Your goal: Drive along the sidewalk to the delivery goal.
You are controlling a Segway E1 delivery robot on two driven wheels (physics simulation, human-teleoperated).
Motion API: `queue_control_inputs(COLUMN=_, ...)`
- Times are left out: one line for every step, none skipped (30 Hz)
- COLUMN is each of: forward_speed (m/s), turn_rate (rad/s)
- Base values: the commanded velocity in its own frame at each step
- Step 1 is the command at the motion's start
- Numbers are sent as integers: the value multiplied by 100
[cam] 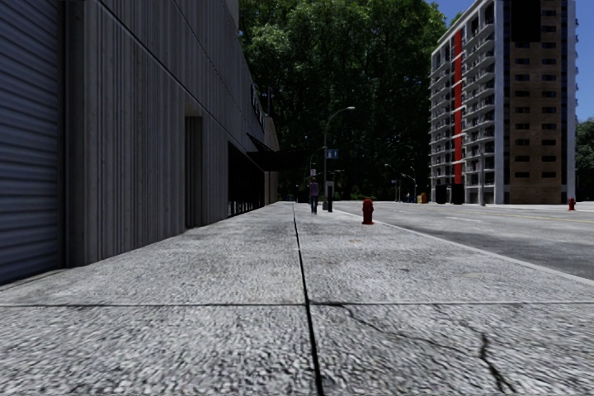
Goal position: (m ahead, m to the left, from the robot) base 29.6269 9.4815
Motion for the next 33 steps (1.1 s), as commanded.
queue_control_inputs(forward_speed=200, turn_rate=0)
queue_control_inputs(forward_speed=200, turn_rate=0)
queue_control_inputs(forward_speed=200, turn_rate=0)
queue_control_inputs(forward_speed=200, turn_rate=0)
queue_control_inputs(forward_speed=200, turn_rate=0)
queue_control_inputs(forward_speed=200, turn_rate=0)
queue_control_inputs(forward_speed=200, turn_rate=0)
queue_control_inputs(forward_speed=200, turn_rate=0)
queue_control_inputs(forward_speed=200, turn_rate=0)
queue_control_inputs(forward_speed=200, turn_rate=0)
queue_control_inputs(forward_speed=200, turn_rate=0)
queue_control_inputs(forward_speed=200, turn_rate=0)
queue_control_inputs(forward_speed=200, turn_rate=0)
queue_control_inputs(forward_speed=200, turn_rate=0)
queue_control_inputs(forward_speed=200, turn_rate=0)
queue_control_inputs(forward_speed=200, turn_rate=0)
queue_control_inputs(forward_speed=200, turn_rate=0)
queue_control_inputs(forward_speed=200, turn_rate=0)
queue_control_inputs(forward_speed=200, turn_rate=0)
queue_control_inputs(forward_speed=200, turn_rate=0)
queue_control_inputs(forward_speed=200, turn_rate=0)
queue_control_inputs(forward_speed=200, turn_rate=0)
queue_control_inputs(forward_speed=200, turn_rate=0)
queue_control_inputs(forward_speed=200, turn_rate=0)
queue_control_inputs(forward_speed=200, turn_rate=0)
queue_control_inputs(forward_speed=200, turn_rate=0)
queue_control_inputs(forward_speed=200, turn_rate=0)
queue_control_inputs(forward_speed=200, turn_rate=0)
queue_control_inputs(forward_speed=200, turn_rate=0)
queue_control_inputs(forward_speed=200, turn_rate=0)
queue_control_inputs(forward_speed=200, turn_rate=0)
queue_control_inputs(forward_speed=200, turn_rate=0)
queue_control_inputs(forward_speed=200, turn_rate=0)
